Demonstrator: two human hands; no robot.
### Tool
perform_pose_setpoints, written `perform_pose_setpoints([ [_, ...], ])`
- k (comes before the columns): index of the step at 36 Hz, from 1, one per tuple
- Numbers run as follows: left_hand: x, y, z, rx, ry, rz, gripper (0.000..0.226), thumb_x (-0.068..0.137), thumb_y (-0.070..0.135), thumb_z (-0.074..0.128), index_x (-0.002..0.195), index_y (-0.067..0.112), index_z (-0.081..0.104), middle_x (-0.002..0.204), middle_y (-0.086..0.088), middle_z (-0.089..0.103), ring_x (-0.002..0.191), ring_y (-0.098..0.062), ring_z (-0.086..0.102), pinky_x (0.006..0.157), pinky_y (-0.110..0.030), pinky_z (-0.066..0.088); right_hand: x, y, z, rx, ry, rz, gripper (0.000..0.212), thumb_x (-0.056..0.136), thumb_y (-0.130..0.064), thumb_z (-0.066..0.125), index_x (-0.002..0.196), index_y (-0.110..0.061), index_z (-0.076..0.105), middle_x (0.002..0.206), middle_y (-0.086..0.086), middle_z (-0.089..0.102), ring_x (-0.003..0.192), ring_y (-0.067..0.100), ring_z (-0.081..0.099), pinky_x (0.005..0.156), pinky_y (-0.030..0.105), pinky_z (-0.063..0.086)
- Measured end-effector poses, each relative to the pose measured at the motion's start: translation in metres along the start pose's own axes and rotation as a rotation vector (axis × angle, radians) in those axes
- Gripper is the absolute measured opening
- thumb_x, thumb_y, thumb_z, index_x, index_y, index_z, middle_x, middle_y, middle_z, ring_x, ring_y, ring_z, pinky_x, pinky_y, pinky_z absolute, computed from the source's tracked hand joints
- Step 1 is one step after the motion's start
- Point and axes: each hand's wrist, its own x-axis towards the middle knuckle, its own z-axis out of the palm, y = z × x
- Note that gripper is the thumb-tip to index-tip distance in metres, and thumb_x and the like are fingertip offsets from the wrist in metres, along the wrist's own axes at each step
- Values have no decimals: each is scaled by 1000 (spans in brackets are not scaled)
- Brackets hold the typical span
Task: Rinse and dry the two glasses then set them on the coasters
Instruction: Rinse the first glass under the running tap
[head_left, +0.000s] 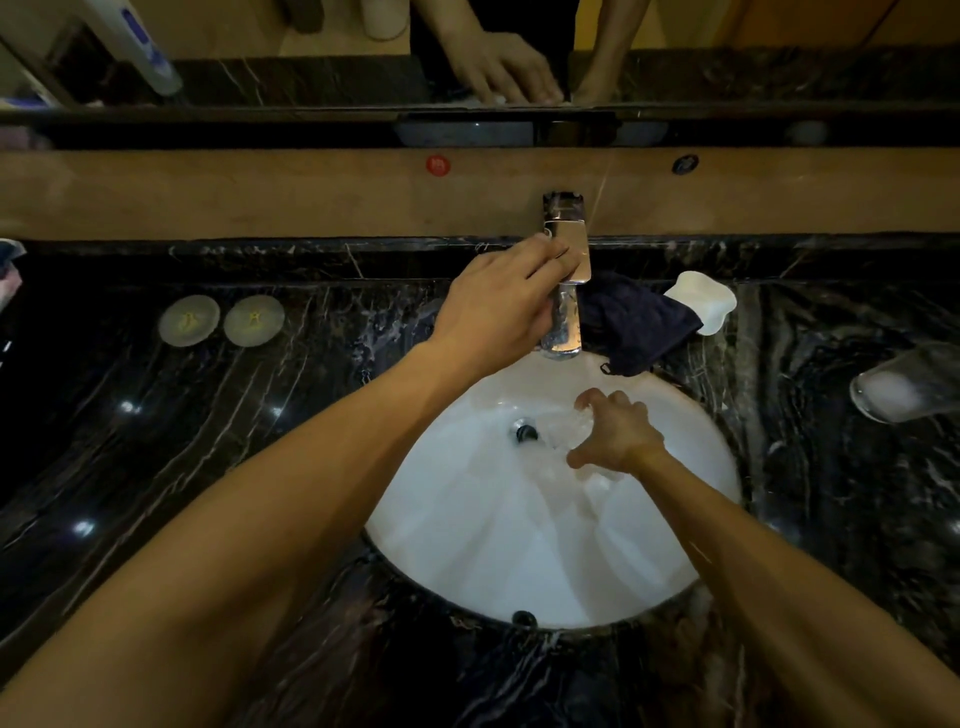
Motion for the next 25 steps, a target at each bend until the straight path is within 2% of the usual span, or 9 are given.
perform_pose_setpoints([
  [4,-14,3,4,-26,-93,-66,68,88,24,59,151,19,32,157,-1,33,137,-19,41,100,-38,45,-6,-4,-4,-93,21,2,83,61,-39,85,132,-34,41,133,5,42,125,32,36,92,51,42],
  [7,-34,15,1,-81,-103,-139,74,89,27,55,154,21,20,162,1,19,140,-19,35,102,-39,42,-11,-7,-7,-193,52,-8,84,63,-42,84,134,-34,40,134,6,41,125,32,36,90,50,39],
  [10,-76,36,5,-185,-45,-307,63,90,30,54,148,21,33,154,-3,32,132,-23,43,100,-40,41,-16,-8,-8,-290,112,-31,85,62,-43,84,135,-34,40,134,6,42,124,32,36,90,49,37],
  [12,-115,52,15,-186,-76,-382,47,92,35,48,136,18,47,139,-6,48,118,-26,53,91,-40,45,-20,-7,-8,-346,144,-50,86,63,-44,83,137,-33,40,136,6,41,125,32,35,92,50,37],
  [15,-174,77,32,-168,-411,-398,43,95,48,38,123,21,55,123,-1,55,101,-23,58,82,-37,47,-26,-8,-9,-453,179,-81,89,65,-45,82,140,-33,37,139,6,39,128,32,34,95,50,36],
  [17,-203,93,39,-153,-660,-371,49,95,57,33,125,23,54,123,0,54,105,-22,55,86,-37,45,-32,-8,-8,-521,205,-102,89,66,-43,81,142,-32,36,139,7,38,128,32,33,96,51,36],
  [19,-221,108,43,-137,-814,-314,56,95,63,28,122,22,56,120,-2,54,108,-25,53,88,-38,42,-39,-7,-6,-576,230,-127,87,67,-38,81,142,-31,36,138,7,38,126,32,33,96,51,36],
  [21,-232,121,46,-119,-877,-254,62,93,68,23,116,21,57,115,-5,54,106,-28,53,85,-40,41,-47,-4,-3,-642,260,-161,83,70,-30,79,141,-30,37,137,8,37,126,33,33,97,52,35],
  [25,-241,137,48,-87,-882,-197,66,93,68,18,111,19,58,111,-8,56,105,-30,52,84,-42,39,-67,7,2,-811,310,-266,74,75,-16,75,139,-24,39,139,10,37,125,34,34,94,51,32],
])
